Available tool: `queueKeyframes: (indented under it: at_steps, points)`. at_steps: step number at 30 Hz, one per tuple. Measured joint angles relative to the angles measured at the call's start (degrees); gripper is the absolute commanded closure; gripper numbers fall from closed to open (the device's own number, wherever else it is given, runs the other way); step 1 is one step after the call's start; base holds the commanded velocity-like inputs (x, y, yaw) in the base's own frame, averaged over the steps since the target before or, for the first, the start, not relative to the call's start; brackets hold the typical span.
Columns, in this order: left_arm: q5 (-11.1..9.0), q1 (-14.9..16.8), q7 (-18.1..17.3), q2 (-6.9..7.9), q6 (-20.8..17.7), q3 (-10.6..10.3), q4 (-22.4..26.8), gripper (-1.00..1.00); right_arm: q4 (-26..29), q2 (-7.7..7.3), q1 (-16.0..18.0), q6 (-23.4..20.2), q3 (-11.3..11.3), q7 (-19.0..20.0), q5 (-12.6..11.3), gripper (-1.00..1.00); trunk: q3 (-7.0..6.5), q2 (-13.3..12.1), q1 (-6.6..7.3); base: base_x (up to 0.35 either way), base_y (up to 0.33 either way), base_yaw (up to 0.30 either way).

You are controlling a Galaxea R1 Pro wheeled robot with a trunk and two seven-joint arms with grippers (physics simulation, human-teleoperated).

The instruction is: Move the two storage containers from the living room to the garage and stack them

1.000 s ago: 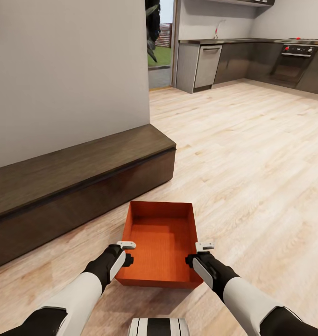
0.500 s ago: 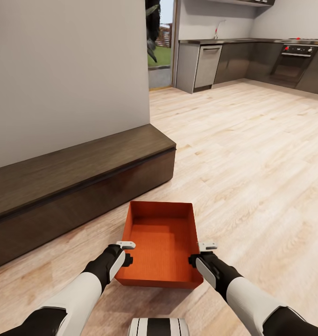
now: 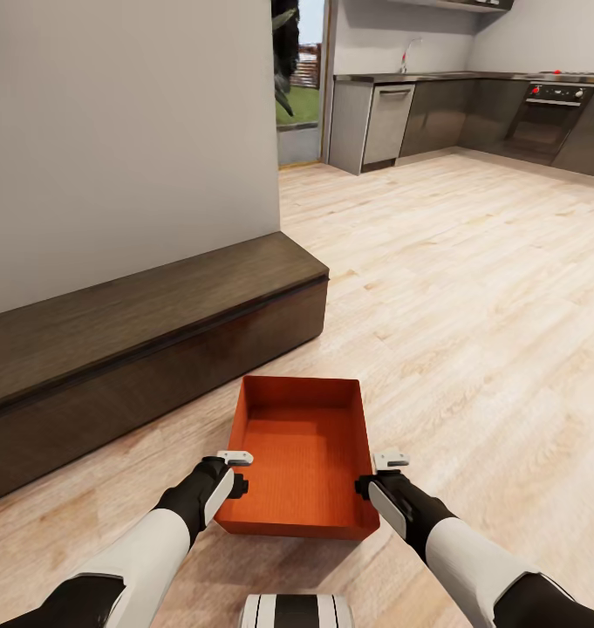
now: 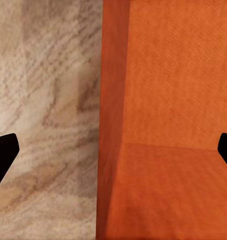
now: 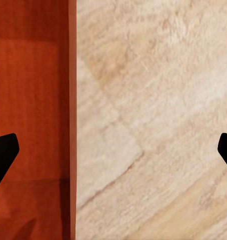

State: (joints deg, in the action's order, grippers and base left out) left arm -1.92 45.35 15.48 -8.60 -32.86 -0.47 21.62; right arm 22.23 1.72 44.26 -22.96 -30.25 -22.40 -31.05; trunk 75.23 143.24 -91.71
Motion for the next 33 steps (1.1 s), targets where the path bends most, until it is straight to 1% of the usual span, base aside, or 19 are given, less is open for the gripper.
queueKeyframes:
  at_steps: [14, 19, 33]
  points:
    - [0.02, 0.00, 0.06, 0.00, 0.00, -0.04, 0.00, -1.00, 0.09, 0.00, 0.00, -0.01, 0.02, 0.00, 0.00, -1.00, 0.00, 0.00, 0.00, 0.000, 0.000, 0.000]
    - [0.02, 0.00, 0.06, 0.15, 0.00, -0.01, 0.00, -1.00, 0.09, 0.00, 0.00, -0.01, 0.04, 0.00, -0.01, -1.00, 1.10, 0.06, -0.13, 0.000, 0.000, 0.000]
    - [0.03, 0.00, 0.28, 0.22, -0.09, 0.07, 0.08, -1.00, 0.09, 0.09, 0.00, -0.01, 0.05, 0.00, 0.03, -1.00, 1.11, 0.07, -0.13, 0.000, 0.000, 0.000]
